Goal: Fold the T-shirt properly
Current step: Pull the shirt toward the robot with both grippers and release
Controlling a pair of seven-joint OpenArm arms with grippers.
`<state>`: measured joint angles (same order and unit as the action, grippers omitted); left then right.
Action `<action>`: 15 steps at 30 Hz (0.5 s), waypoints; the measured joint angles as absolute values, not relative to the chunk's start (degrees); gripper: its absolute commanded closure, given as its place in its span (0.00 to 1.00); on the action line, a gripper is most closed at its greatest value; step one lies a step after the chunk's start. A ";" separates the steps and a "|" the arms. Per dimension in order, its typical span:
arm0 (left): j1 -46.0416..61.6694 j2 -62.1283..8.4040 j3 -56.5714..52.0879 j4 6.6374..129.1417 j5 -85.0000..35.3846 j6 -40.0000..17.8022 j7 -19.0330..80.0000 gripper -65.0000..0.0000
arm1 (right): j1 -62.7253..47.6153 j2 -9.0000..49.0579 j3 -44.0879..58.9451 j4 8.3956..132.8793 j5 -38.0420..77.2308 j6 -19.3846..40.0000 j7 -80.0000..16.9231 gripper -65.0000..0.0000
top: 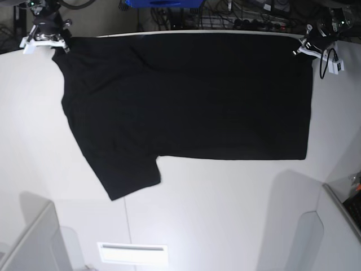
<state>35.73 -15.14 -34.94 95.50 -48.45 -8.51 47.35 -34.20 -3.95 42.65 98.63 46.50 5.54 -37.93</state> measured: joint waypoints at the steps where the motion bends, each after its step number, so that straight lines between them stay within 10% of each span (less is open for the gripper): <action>1: 36.05 -15.14 -34.94 95.53 -48.42 -8.62 47.07 1.00 | -34.20 -3.92 42.65 98.63 46.48 5.61 -37.91 1.00; 15: 36.47 -15.07 -35.29 95.59 -49.08 -8.67 47.22 1.00 | -34.20 -3.79 42.65 98.63 46.48 5.61 -37.93 1.00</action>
